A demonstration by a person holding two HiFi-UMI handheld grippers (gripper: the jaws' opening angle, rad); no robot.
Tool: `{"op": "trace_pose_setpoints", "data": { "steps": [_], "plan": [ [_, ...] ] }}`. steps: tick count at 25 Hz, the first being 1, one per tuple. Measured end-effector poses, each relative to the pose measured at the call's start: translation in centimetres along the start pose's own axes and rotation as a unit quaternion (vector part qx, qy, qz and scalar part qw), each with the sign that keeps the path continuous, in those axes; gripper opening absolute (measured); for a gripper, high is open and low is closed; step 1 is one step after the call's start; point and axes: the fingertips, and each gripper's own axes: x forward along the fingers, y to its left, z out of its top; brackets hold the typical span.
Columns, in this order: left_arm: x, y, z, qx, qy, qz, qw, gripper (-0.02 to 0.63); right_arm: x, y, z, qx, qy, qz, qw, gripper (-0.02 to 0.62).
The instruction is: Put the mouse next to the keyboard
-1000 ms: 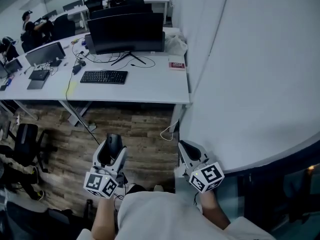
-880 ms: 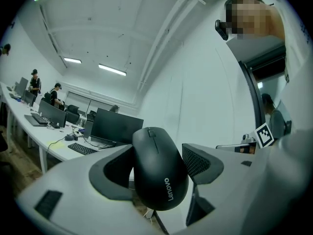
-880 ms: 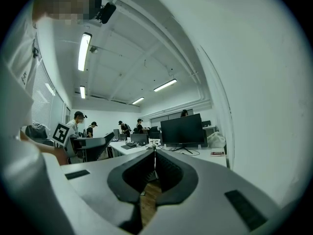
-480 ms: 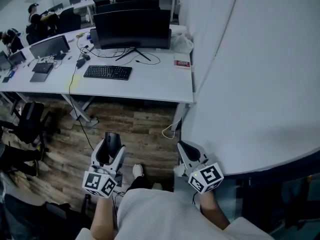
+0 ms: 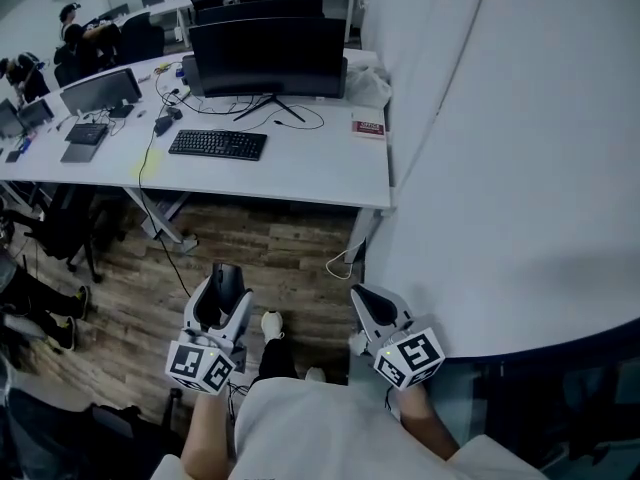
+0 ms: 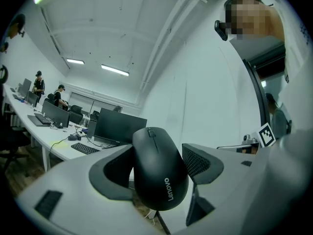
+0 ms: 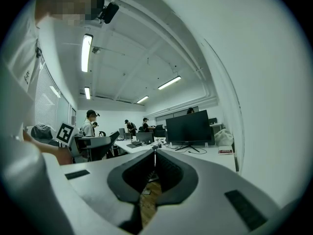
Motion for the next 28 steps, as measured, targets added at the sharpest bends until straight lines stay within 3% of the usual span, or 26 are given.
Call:
{"op": "trace_pose_setpoints", "data": {
  "steps": [28],
  "plan": [
    [10.4,9.3,0.2,-0.009,0.020,-0.031,0.9993,0.322,11.9,-4.2,0.3,0.001,0.018,-0.024,1.000,0.020]
  ]
}}
